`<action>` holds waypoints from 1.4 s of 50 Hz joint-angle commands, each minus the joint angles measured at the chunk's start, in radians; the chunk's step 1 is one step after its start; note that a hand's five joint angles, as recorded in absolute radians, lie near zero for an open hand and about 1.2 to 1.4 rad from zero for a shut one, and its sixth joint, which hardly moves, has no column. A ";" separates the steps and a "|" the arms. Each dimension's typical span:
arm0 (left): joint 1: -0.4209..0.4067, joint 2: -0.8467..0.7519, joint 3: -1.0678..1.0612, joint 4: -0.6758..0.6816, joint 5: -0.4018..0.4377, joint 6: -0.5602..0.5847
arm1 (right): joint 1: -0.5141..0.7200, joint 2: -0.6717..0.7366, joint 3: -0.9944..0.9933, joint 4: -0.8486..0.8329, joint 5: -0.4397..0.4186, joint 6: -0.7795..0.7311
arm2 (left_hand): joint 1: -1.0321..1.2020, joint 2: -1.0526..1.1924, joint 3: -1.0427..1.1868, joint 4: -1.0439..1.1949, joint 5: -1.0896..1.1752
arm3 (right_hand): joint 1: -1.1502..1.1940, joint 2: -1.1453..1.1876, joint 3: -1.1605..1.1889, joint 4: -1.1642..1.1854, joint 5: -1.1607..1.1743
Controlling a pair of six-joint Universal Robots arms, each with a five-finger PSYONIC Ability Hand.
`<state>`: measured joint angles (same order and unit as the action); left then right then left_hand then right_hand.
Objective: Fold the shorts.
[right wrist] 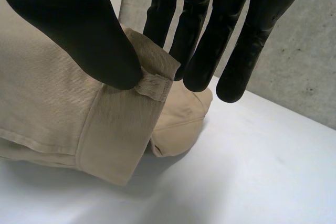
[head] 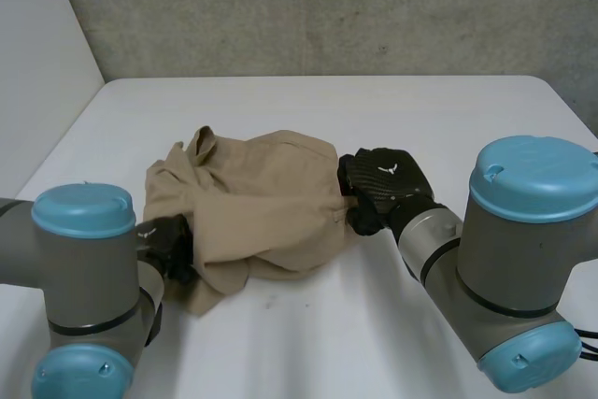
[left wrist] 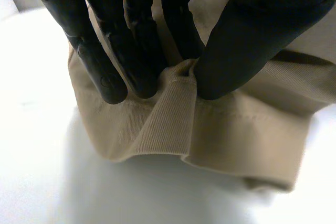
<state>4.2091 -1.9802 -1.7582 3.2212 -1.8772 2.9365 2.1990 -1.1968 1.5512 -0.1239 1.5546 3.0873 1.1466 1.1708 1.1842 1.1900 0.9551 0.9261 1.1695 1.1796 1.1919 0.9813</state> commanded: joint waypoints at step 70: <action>0.082 0.127 0.287 -0.072 0.271 0.142 | -0.191 -0.070 -0.097 0.044 0.033 -0.383 | -0.927 -0.952 -0.965 -0.971 -0.910 | -0.752 -0.995 -1.005 -1.017 -0.981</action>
<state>4.3089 -2.0837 -1.2911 3.1577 -1.6091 3.0745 2.0111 -1.1051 1.3230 -0.1664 1.6546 2.7323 0.2036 0.2152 0.2245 0.2150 0.0489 0.2037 0.2183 0.2140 0.2339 0.0692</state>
